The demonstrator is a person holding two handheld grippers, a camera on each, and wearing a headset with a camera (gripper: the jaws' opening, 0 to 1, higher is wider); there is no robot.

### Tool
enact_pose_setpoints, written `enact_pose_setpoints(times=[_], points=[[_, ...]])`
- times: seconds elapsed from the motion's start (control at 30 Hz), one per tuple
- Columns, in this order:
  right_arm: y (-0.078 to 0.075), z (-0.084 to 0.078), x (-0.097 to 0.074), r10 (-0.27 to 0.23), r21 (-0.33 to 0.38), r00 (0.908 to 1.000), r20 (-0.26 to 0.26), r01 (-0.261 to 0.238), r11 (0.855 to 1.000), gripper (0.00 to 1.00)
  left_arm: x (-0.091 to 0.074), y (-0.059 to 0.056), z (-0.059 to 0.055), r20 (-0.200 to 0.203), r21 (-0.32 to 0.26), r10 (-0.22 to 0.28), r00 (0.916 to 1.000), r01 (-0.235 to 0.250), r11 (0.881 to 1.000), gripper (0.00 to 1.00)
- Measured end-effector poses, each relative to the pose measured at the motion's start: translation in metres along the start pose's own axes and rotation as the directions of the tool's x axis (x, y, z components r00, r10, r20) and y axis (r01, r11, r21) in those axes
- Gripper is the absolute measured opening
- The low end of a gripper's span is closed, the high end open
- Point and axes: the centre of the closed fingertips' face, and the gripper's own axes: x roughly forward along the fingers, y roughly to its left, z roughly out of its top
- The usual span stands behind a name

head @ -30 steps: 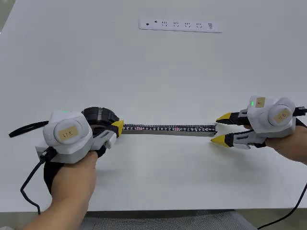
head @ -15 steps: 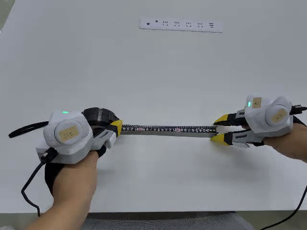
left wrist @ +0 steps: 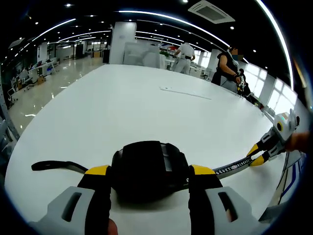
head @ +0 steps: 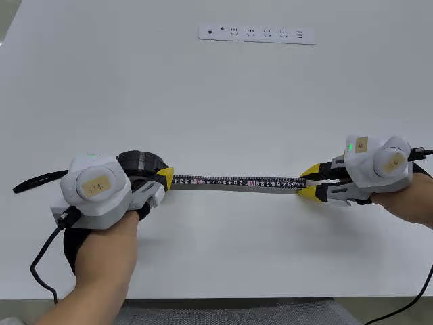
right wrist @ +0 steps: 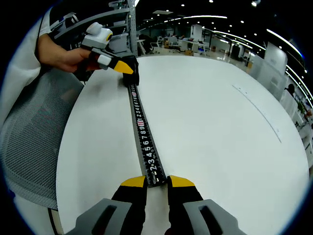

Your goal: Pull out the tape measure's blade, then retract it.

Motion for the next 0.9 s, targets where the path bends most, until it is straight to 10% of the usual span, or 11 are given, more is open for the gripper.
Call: enact_pose_setpoints(times=[0.9], points=[[0.0017, 0.0008, 0.0004, -0.002, -0.027, 1.0, -0.009, 0.002, 1.0, 0.13, 0.0008, 0.0001, -0.0007, -0.025, 0.017, -0.001, 0.9997, 0.002, 1.0, 0.56]])
